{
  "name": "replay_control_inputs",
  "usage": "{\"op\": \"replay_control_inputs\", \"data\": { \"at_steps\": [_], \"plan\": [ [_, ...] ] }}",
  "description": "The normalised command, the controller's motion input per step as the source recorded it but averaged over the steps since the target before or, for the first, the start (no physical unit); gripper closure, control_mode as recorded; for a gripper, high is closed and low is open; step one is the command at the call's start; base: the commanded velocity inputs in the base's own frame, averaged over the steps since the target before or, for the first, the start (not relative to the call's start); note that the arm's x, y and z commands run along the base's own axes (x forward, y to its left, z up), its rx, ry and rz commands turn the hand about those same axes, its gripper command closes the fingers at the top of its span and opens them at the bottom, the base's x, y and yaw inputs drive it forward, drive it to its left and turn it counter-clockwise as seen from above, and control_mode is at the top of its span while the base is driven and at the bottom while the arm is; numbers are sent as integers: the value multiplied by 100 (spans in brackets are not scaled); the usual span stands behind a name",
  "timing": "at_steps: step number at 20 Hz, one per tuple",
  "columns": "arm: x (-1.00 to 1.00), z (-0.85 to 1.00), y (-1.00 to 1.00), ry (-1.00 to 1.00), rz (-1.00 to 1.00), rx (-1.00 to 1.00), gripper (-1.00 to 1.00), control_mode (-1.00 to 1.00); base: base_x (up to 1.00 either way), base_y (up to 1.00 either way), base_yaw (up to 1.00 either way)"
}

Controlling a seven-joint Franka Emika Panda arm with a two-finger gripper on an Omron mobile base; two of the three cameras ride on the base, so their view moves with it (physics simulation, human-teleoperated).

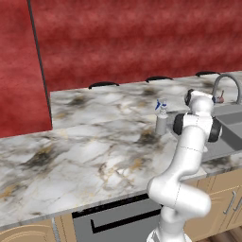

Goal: Locate and retrieve the spray and spray from the cabinet. Place them next to the sink.

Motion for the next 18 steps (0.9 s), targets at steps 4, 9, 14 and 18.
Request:
{"op": "replay_control_inputs", "data": {
  "at_steps": [4, 9, 14, 18],
  "plan": [
    [-87, 52, 32, -28, 1, -20, -100, -100, 0, 0, 0],
    [-84, 55, 35, -30, 0, -18, -100, -100, 0, 0, 0],
    [-74, 66, 38, -33, 1, -15, -100, -100, 0, 0, 0],
    [-43, 58, 39, -38, 6, -21, -100, -100, 0, 0, 0]
  ]
}}
